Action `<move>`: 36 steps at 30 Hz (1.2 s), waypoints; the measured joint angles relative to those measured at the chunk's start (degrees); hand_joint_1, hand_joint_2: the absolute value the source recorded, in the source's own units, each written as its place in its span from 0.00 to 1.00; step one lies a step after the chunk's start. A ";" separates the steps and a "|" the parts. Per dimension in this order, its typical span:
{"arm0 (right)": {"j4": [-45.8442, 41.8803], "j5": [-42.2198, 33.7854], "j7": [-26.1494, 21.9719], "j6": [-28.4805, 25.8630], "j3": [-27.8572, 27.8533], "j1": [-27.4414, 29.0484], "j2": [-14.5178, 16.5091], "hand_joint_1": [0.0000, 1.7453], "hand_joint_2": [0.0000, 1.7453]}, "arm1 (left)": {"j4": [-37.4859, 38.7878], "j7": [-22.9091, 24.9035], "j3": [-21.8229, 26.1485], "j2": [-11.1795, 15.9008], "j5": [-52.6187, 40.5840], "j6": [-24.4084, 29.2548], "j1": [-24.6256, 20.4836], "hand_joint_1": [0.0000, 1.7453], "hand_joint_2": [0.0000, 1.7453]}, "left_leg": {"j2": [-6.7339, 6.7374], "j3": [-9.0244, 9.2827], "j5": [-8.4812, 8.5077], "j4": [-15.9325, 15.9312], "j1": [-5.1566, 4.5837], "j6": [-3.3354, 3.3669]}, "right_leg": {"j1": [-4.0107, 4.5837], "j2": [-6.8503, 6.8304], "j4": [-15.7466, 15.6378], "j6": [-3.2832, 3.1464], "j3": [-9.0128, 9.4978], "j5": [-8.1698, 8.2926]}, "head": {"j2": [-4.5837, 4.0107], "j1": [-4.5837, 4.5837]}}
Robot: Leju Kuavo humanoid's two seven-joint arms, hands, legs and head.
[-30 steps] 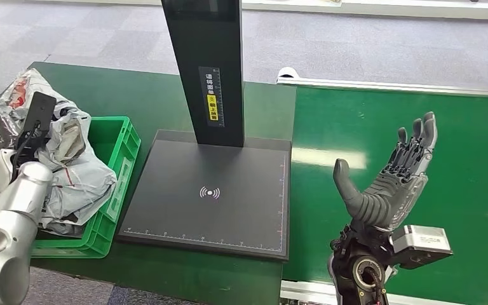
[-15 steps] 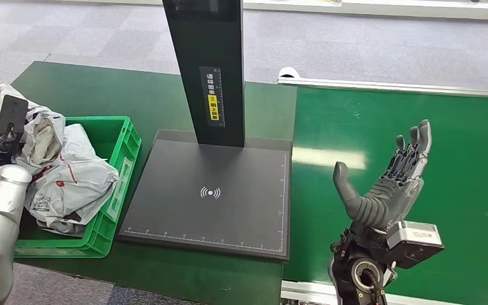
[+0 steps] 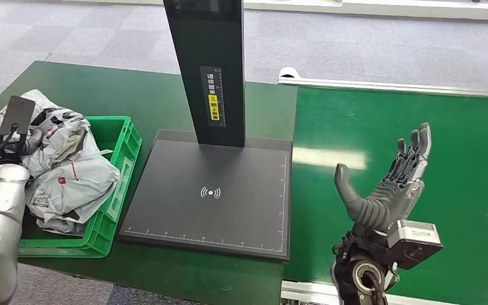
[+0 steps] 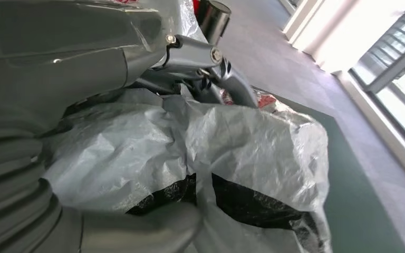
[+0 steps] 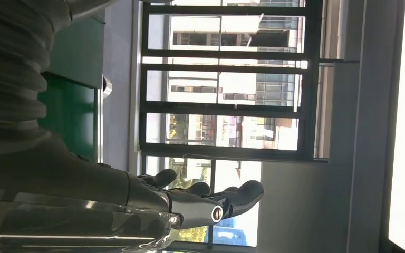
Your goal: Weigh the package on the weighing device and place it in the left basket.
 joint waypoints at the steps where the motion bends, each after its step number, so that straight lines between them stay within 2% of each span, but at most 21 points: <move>1: 0.00 0.08 0.03 0.05 -0.08 0.06 0.01 0.00 1.00 | -0.82 -0.76 0.32 -0.30 1.02 -0.31 0.34 0.00 1.00 | 0.01 0.00 0.00 0.00 0.00 0.00 | 0.00 0.00 0.00 0.00 0.00 0.00 | 0.00 -0.01; 6: -0.01 0.26 0.14 0.37 -0.48 0.37 0.05 0.00 1.00 | -6.51 -3.32 1.09 -1.76 5.45 -1.90 2.74 0.00 1.00 | 0.02 0.00 0.00 0.00 0.00 0.00 | 0.00 0.00 0.00 0.00 -0.01 0.00 | 0.01 -0.02; 10: -0.01 0.33 0.24 0.57 -0.70 0.43 0.09 0.00 1.00 | -14.33 -3.97 1.27 -3.03 9.76 -1.84 6.19 0.00 1.00 | 0.05 0.00 -0.01 0.00 0.00 -0.01 | 0.00 0.02 0.00 0.00 -0.03 0.00 | 0.01 -0.01; 19: 0.00 0.39 0.32 0.71 -0.97 0.70 0.10 0.00 1.00 | -34.58 -7.73 0.82 -5.52 18.25 2.78 14.84 0.00 1.00 | 0.04 -0.01 -0.02 0.00 0.00 -0.01 | 0.00 0.02 -0.01 0.00 -0.03 0.00 | 0.00 -0.01; 24: 0.01 0.39 0.32 0.97 -1.08 0.73 0.16 0.00 1.00 | -47.18 -12.80 -1.93 -8.02 20.87 5.53 20.83 0.00 1.00 | 0.02 -0.01 -0.03 0.00 -0.01 0.00 | -0.02 0.01 -0.02 0.00 -0.02 0.00 | 0.01 -0.02; 27: 0.28 0.13 0.70 2.34 -1.19 0.57 0.21 0.00 1.00 | -56.40 -21.92 -5.65 -10.86 23.72 6.28 26.18 0.00 1.00 | 0.03 -0.01 -0.07 0.00 -0.05 0.04 | -0.06 0.01 -0.04 0.02 -0.01 -0.01 | 0.00 -0.01; 30: 1.65 -0.23 1.90 4.19 -1.08 -0.25 0.34 0.00 1.00 | -64.48 -30.29 -12.89 -14.55 23.47 11.28 32.85 0.00 1.00 | 0.03 0.00 -0.16 0.00 -0.12 0.10 | -0.13 0.01 -0.05 0.05 0.00 -0.04 | 0.01 -0.02; 33: 3.50 0.57 3.25 4.98 -0.46 -0.51 0.78 0.00 1.00 | -67.59 -31.95 -21.33 -17.71 25.64 14.46 38.85 0.00 1.00 | 0.01 0.02 -0.24 0.00 -0.13 0.14 | -0.16 0.01 -0.07 0.10 0.03 -0.08 | 0.01 -0.03; 36: 5.49 2.42 4.25 5.41 0.71 0.41 1.51 0.00 1.00 | -65.92 -32.07 -27.75 -21.48 29.46 15.09 44.62 0.00 1.00 | 0.03 0.03 -0.30 0.00 -0.12 0.12 | -0.15 0.01 -0.08 0.11 0.03 -0.10 | 0.01 -0.04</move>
